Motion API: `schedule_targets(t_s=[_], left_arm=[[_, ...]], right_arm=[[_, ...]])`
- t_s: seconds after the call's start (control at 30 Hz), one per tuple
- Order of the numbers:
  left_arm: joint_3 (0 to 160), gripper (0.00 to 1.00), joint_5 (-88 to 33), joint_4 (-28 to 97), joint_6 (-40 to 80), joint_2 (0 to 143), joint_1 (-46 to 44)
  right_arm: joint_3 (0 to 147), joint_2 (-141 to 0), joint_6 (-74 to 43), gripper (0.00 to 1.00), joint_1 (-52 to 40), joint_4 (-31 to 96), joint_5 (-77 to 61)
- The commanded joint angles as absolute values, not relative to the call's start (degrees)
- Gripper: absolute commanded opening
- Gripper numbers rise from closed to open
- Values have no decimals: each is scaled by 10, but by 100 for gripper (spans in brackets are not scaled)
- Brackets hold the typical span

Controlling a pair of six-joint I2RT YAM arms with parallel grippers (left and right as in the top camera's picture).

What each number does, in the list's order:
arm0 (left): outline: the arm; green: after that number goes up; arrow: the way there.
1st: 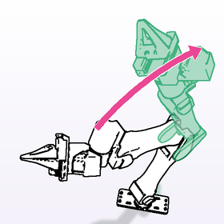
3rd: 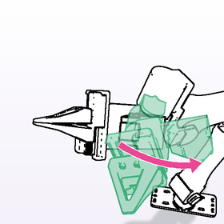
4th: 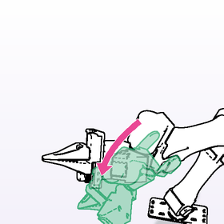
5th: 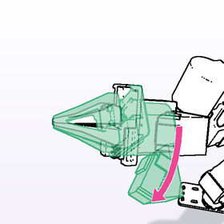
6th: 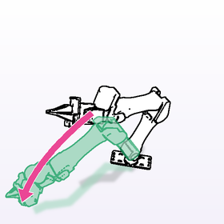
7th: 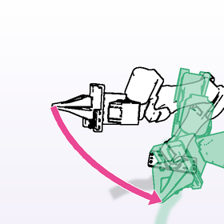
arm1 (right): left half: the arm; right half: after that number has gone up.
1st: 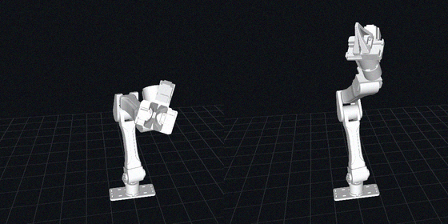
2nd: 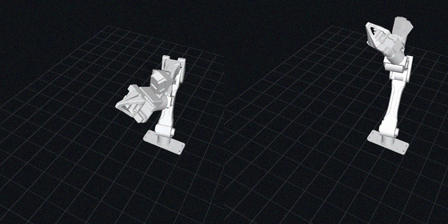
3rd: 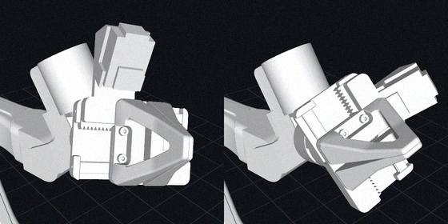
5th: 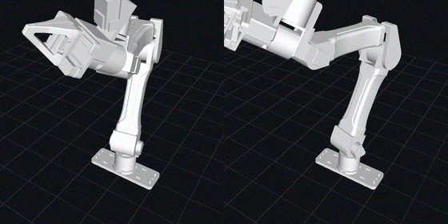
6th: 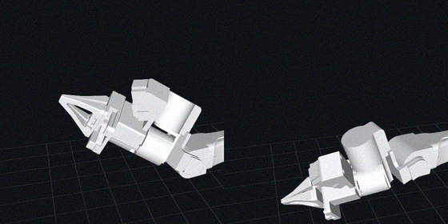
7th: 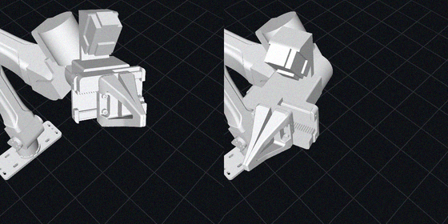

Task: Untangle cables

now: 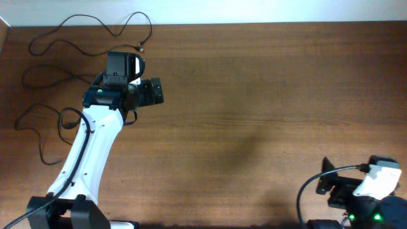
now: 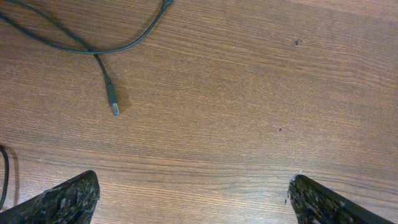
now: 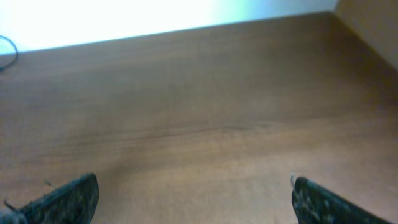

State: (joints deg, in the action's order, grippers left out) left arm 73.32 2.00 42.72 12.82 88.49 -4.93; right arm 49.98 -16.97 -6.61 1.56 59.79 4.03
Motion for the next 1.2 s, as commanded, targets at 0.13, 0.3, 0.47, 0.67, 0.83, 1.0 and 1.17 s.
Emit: schedule_targets(t_s=[0.13,0.3,0.47,0.67,0.83,1.0,1.17], left_arm=[[742,99,26,427,119,873,-50],[742,99,26,427,119,873,-50],[742,99,26,427,119,873,-50],[742,99,26,427,119,873,-50],[742,99,26,427,119,873,-50],[742,99,26,427,119,873,-50],[742,99,26,427,119,873,-50]], right_arm=[[348,-88,-11,98,20,435,-47],[263,-56,58,98,20,306,-110],[187,-23,56,98,20,194,-109],[128,-2,32,98,20,108,-81],[98,-2,-37,98,20,77,-27],[49,-2,-40,98,20,18,-27],[13,-2,-52,98,19,-8,-30]])
